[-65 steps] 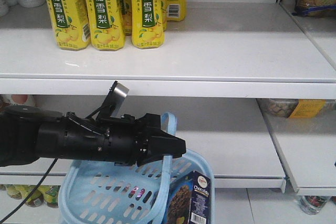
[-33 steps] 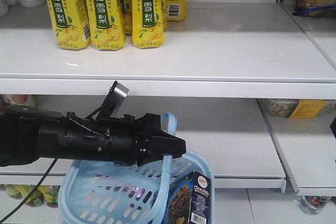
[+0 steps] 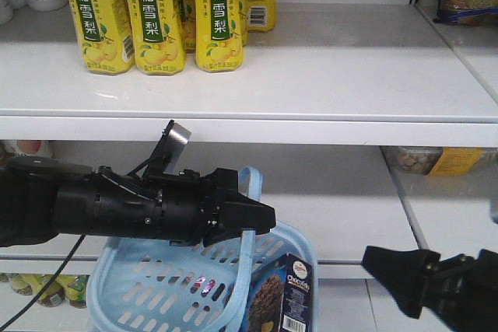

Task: Left arm holds basket, right arm returns cookies
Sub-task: 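Reach the right gripper into the basket and grasp the Chocofello box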

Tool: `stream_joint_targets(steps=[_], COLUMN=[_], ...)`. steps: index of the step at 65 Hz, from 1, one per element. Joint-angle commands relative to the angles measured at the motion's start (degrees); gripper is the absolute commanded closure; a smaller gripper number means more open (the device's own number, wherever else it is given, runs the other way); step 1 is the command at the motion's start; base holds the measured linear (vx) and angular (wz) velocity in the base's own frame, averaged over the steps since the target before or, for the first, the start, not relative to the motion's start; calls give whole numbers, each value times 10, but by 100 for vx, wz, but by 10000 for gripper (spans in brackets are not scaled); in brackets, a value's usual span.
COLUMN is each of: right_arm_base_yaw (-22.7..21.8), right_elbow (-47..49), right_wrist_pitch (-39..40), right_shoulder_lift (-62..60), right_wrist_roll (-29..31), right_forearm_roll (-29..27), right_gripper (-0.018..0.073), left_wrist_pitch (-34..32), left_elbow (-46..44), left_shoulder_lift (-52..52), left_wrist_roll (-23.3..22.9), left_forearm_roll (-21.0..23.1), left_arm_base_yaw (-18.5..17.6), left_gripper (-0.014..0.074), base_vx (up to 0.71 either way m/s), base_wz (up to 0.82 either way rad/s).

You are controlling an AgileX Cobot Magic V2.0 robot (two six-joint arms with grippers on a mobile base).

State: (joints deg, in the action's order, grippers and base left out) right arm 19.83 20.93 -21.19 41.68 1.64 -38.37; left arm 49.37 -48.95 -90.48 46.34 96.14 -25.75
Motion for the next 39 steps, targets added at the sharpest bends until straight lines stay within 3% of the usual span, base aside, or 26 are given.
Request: stream_joint_targets(steps=[1,11,39], right_arm_base_yaw=[33,71,72], right_elbow=[22,52,133], right_wrist_pitch=[21,2,-48], right_shoulder_lift=[43,115,274], right_wrist_roll=[17,61,93], right_forearm_roll=[-55,-92,-122], right_gripper=[32,32,40], left_wrist_pitch=[2,2,2], left_elbow=[-21,-21,-21], left_shoulder_lift=[28,28,28], left_wrist_roll=[28,28,28], left_forearm_roll=[54,54,54], left_arm_base_yaw=[0,0,0], left_gripper=[599,599,599], base_vx=[0,0,0], base_wz=[0,0,0])
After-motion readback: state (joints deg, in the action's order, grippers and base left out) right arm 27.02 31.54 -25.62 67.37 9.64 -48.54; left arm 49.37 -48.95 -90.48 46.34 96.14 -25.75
